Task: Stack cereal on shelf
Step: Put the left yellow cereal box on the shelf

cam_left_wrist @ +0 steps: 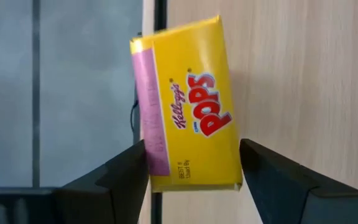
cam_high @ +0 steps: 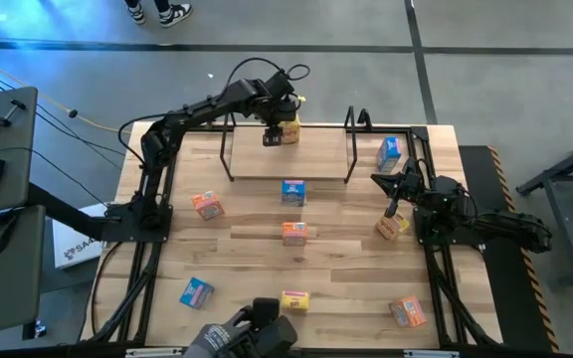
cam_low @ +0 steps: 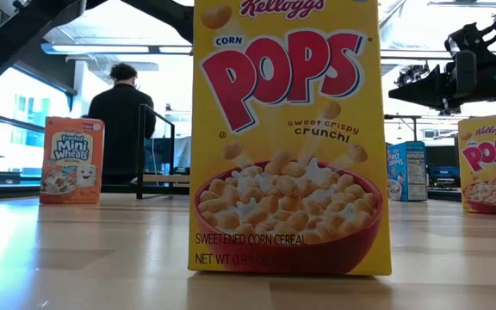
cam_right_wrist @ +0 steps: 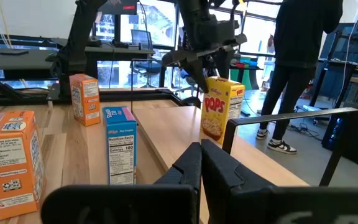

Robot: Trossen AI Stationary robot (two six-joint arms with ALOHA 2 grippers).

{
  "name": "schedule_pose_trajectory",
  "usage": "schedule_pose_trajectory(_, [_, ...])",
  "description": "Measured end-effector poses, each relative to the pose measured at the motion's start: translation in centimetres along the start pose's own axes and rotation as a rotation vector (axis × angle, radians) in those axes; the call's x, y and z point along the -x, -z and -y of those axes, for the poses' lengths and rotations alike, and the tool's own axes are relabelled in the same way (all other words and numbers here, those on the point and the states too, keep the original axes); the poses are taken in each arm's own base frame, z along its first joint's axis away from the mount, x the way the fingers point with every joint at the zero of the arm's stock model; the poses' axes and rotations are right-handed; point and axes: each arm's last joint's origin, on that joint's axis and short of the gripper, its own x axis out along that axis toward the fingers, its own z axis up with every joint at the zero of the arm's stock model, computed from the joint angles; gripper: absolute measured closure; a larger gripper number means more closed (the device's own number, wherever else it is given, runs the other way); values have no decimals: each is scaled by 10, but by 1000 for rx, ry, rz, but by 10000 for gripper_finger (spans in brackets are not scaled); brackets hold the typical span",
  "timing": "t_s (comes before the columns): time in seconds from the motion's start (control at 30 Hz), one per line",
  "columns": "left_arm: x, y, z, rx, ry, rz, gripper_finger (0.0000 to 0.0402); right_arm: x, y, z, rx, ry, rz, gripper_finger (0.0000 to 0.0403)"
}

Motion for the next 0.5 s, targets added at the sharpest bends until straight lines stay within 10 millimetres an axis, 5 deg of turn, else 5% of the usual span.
schedule_pose_trajectory(0.33, [5,4,-6,24,-33,-10,168,0,0,0,0,0,0,402])
schedule_pose_trajectory(0.5, [33,3,-8,42,-56,55,168,0,0,0,0,1,0,402])
